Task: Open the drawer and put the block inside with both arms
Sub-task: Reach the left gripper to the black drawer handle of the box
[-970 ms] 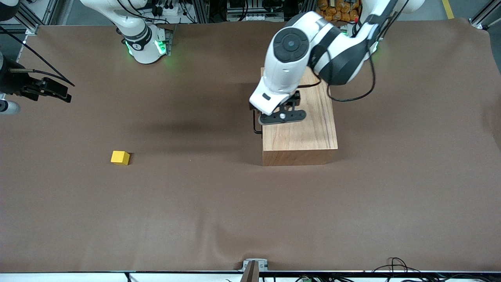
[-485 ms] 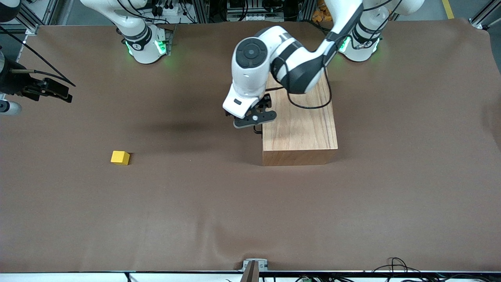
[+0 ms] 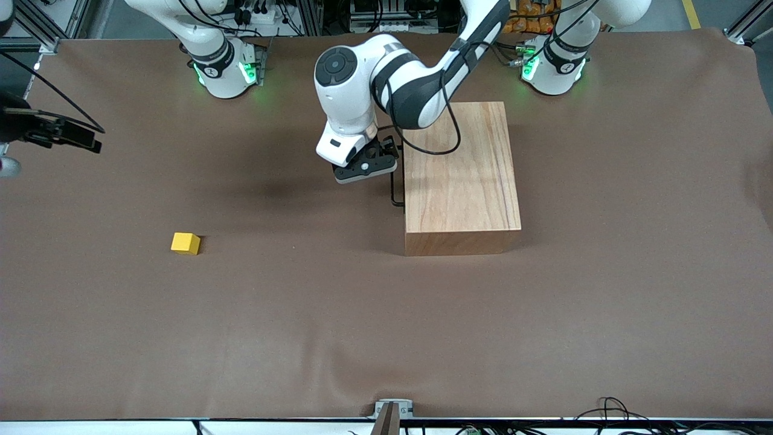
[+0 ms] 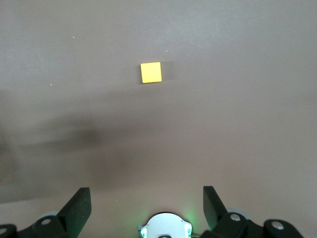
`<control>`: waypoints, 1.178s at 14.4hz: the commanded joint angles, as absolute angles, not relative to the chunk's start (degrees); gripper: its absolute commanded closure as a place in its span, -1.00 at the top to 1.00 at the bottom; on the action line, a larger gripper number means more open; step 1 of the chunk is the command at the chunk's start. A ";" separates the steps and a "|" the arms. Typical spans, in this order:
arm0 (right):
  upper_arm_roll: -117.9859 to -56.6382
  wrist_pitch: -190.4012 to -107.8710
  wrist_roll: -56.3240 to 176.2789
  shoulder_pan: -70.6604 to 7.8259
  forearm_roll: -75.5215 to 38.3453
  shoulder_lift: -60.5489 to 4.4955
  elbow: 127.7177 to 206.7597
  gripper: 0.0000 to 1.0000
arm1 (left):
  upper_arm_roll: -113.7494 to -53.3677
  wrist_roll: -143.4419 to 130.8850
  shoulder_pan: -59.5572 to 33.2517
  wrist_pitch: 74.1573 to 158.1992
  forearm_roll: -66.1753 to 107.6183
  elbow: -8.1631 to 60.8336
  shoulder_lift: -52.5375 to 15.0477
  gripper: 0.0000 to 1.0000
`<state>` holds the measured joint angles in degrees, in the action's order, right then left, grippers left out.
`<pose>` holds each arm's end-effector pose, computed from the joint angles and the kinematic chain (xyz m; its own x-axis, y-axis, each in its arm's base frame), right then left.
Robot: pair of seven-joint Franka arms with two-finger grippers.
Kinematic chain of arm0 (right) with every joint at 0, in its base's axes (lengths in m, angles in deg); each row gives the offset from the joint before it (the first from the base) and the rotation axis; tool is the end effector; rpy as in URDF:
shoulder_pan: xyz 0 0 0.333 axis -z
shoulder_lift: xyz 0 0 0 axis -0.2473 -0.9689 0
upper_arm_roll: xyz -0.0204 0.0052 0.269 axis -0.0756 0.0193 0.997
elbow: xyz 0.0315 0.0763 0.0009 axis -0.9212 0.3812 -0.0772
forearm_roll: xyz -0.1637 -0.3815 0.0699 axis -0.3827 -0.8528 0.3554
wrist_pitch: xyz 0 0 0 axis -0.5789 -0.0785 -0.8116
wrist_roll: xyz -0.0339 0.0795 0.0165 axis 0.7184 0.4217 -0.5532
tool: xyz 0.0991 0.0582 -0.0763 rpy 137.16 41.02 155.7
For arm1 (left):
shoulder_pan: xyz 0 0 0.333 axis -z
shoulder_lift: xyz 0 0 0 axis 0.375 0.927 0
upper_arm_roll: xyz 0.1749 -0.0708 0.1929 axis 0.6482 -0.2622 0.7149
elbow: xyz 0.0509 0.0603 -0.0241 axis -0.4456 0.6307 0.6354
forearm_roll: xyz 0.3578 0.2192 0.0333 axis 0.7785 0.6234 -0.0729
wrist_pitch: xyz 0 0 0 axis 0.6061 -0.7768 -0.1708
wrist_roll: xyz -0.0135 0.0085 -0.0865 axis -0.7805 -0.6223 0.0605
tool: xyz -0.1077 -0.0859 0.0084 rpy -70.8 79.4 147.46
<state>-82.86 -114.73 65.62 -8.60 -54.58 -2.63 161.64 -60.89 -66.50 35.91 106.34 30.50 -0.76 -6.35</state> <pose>0.5467 -0.0621 0.5268 0.9759 -0.1229 -0.1801 -0.1277 -0.9917 -0.0152 0.4254 -0.5889 0.2860 0.9777 0.2075 0.0326 0.2094 -0.9748 -0.0771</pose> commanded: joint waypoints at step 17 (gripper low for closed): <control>-81.95 -116.92 62.55 -7.29 -54.47 -0.87 165.25 1.00 | -60.40 -59.07 36.86 104.92 36.22 -2.01 -1.56 1.00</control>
